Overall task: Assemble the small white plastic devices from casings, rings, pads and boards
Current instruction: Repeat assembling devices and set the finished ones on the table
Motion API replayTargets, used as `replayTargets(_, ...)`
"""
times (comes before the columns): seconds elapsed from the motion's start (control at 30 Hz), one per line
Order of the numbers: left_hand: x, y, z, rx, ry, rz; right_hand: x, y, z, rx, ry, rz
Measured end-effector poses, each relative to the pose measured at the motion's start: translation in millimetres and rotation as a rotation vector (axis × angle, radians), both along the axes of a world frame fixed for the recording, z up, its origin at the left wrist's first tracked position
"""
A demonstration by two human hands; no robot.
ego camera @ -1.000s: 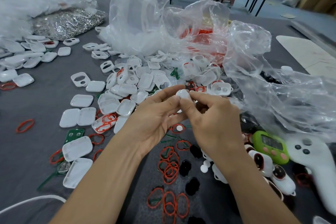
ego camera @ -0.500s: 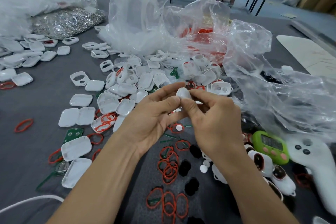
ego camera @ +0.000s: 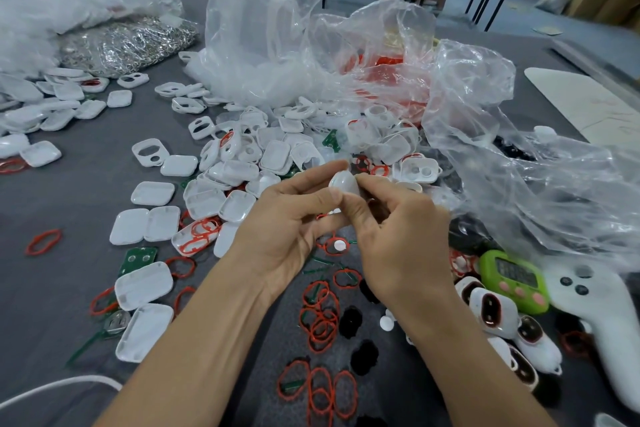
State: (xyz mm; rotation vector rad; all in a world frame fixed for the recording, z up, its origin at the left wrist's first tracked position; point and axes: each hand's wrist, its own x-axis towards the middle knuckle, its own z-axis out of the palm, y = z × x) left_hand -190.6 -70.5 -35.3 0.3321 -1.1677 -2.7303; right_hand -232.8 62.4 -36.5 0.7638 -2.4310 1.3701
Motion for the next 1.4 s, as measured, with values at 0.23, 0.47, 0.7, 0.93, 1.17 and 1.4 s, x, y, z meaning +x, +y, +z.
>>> replayTargets(0.23, 0, -1, -1, -0.097, -0.038, 0.010, 0, 0, -1, -0.023, 0.010, -0.020)
replayTargets(0.47, -1, 3, -2, -0.488, -0.204, 0.190, -1, 3, 4, 0.201, 0.119, -0.024)
replayTargets(0.7, -1, 5, -9, -0.570, -0.242, 0.255, 0, 2, 3, 0.243, 0.143, -0.024)
replayTargets(0.93, 0, 5, -8, -0.519, -0.218, 0.312, 2, -2, 2, 0.208, 0.172, -0.052)
replayTargets(1.17, 1, 10, -10, -0.713, -0.150, 0.365, -21, 7, 2, -0.254, -0.363, 0.073)
replayTargets(1.4, 3, 12, -11, -0.838, -0.119, 0.366, -25, 12, 3, -0.395, -0.605, 0.297)
